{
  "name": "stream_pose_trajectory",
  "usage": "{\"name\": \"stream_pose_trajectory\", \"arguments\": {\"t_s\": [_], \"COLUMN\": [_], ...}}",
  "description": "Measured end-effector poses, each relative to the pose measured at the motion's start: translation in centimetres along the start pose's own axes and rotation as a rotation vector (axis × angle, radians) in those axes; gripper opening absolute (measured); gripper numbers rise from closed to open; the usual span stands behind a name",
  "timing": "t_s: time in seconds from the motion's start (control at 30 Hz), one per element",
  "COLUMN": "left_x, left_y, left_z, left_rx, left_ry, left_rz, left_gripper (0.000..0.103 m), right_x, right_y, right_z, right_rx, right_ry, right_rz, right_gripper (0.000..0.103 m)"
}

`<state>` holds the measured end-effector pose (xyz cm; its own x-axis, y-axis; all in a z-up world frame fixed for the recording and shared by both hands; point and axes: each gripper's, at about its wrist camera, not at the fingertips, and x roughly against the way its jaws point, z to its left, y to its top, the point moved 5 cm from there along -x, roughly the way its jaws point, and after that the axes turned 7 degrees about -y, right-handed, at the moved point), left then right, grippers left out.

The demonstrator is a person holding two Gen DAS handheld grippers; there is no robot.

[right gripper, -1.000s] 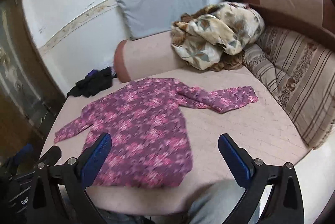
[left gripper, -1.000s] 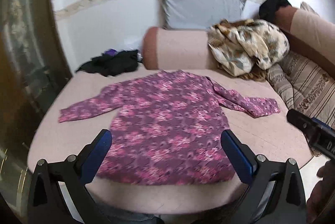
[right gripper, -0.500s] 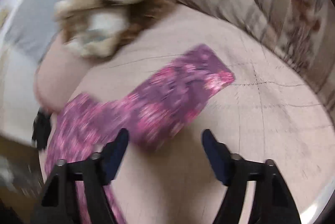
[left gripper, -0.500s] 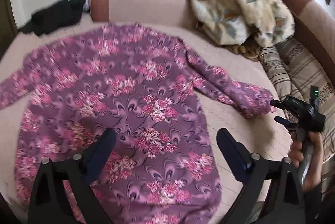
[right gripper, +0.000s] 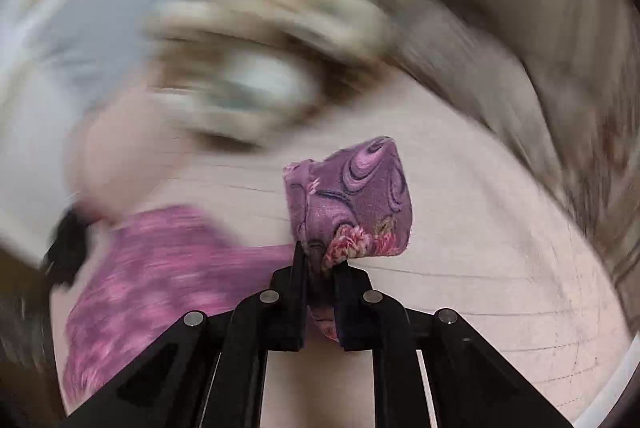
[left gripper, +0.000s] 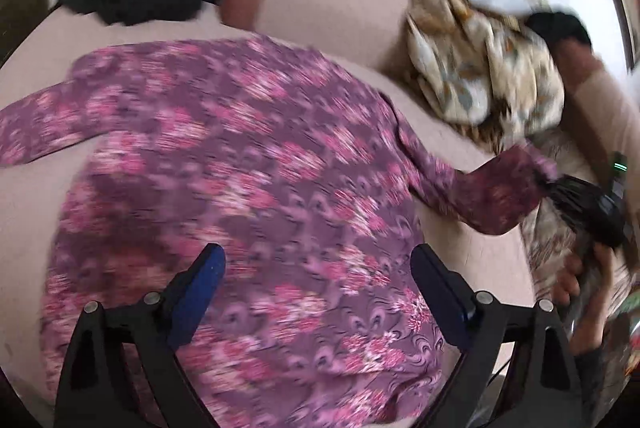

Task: Fold small clothes

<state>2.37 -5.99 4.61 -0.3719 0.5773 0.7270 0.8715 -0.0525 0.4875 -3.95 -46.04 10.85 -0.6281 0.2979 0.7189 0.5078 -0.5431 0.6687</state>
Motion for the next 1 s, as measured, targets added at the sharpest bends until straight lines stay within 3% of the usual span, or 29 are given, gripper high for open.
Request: {"name": "stream_pose_trajectory", "arguments": {"t_s": [0.07, 0.2, 0.27, 0.37, 0.43, 0.53, 0.57, 0.6, 0.63, 0.7, 0.77, 0.87, 0.93, 1.0], "left_x": [2.8, 6.4, 6.5, 5.6, 4.5, 2.6, 1.9, 1.3, 0.9, 0.3, -0.4, -1.7, -2.5, -3.4], "left_y": [0.5, 1.5, 1.6, 1.4, 1.3, 1.1, 1.1, 1.1, 0.8, 0.3, -0.5, -1.7, -1.6, -1.2], "left_z": [2.6, 8.1, 10.4, 13.9, 15.0, 14.8, 14.6, 14.4, 14.2, 13.9, 13.5, 12.8, 12.2, 11.3], "left_rx": [0.066, 0.17, 0.187, 0.246, 0.28, 0.312, 0.318, 0.319, 0.314, 0.292, 0.267, 0.289, 0.276, 0.233], "left_ry": [-0.014, -0.019, -0.018, 0.015, -0.016, -0.061, -0.075, -0.086, -0.084, -0.053, -0.019, -0.087, -0.086, -0.052], "left_rz": [-0.043, -0.114, -0.126, -0.11, -0.076, -0.024, -0.006, 0.014, 0.024, 0.046, 0.082, 0.135, 0.128, 0.115], "left_gripper": [0.093, 0.093, 0.093, 0.093, 0.093, 0.093, 0.093, 0.093, 0.093, 0.093, 0.093, 0.093, 0.093, 0.093], "right_x": [5.1, 9.6, 9.3, 7.1, 5.5, 2.9, 2.4, 2.3, 2.6, 3.6, 3.6, 1.5, -0.8, -4.7], "right_y": [-1.3, -8.7, -14.1, -22.2, -26.8, -31.2, -31.4, -31.2, -30.2, -26.7, -23.7, -18.9, -15.9, -13.5], "right_z": [7.3, 18.4, 22.2, 25.9, 26.9, 27.0, 26.7, 26.4, 25.3, 22.3, 19.4, 16.4, 14.0, 12.5], "right_rx": [0.146, 0.36, 0.446, 0.532, 0.582, 0.675, 0.676, 0.655, 0.612, 0.504, 0.397, 0.181, 0.062, -0.009], "right_ry": [0.096, 0.273, 0.339, 0.399, 0.407, 0.407, 0.403, 0.401, 0.406, 0.457, 0.46, 0.481, 0.445, 0.352], "right_rz": [-0.1, -0.115, -0.071, 0.068, 0.165, 0.31, 0.35, 0.369, 0.376, 0.345, 0.317, 0.339, 0.367, 0.403], "right_gripper": [0.011, 0.011, 0.011, 0.011, 0.012, 0.022, 0.027, 0.04, 0.061, 0.085, 0.086, 0.086, 0.086, 0.08]}}
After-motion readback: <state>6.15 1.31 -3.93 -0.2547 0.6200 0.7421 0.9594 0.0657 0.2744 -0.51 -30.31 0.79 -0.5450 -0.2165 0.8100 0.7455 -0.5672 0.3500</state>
